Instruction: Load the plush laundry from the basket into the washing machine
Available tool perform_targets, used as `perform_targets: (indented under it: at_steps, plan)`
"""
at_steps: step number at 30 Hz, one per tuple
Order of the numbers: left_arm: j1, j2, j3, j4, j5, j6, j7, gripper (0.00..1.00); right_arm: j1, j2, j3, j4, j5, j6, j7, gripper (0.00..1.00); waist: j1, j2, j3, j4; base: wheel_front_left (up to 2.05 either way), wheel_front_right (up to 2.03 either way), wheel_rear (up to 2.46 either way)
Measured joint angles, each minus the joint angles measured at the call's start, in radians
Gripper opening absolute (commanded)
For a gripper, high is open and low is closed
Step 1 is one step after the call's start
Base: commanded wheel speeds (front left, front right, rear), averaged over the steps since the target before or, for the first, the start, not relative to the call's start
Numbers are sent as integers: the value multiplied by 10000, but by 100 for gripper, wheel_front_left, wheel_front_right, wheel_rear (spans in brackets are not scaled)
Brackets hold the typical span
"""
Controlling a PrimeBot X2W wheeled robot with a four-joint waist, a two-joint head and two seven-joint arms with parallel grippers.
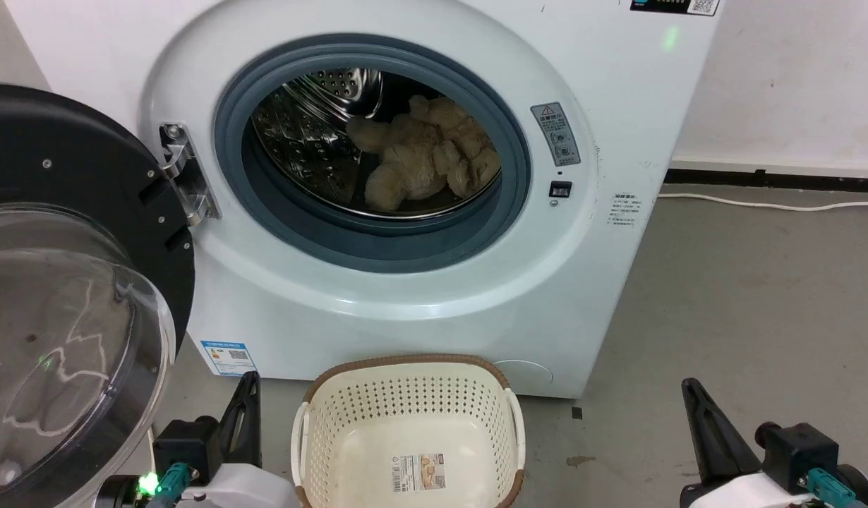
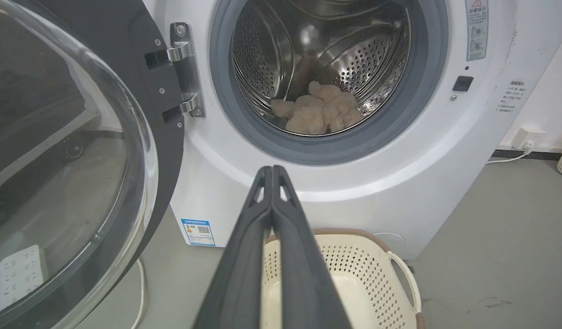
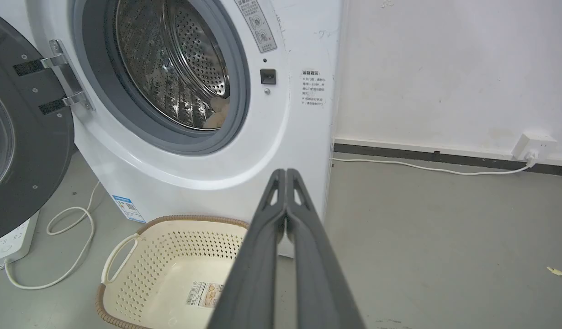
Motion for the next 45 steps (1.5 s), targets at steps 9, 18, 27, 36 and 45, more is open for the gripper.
perform_targets:
  at_steps: [9,18,27,36,45]
  plan:
    - [-39,-121,82,-58,221,-88,182,0,-144,0,-2,-96,-178,0,215,0,0,0,26,-17,0,0,0]
    - [-59,-207,173,-127,430,-148,309,0,-207,0,-4,-173,-337,0,389,0,0,0,48,-31,0,0,0]
    - [-156,-282,274,-186,637,-230,408,0,-312,0,-4,-238,-491,0,589,0,0,0,70,-45,0,0,0]
    - [-174,-343,366,-238,800,-261,514,0,-410,0,-8,-299,-617,0,740,0,0,0,92,-58,0,0,0]
    - [-211,-453,435,-291,991,-345,669,0,-454,0,-8,-362,-784,2,918,0,0,0,114,-72,0,0,0]
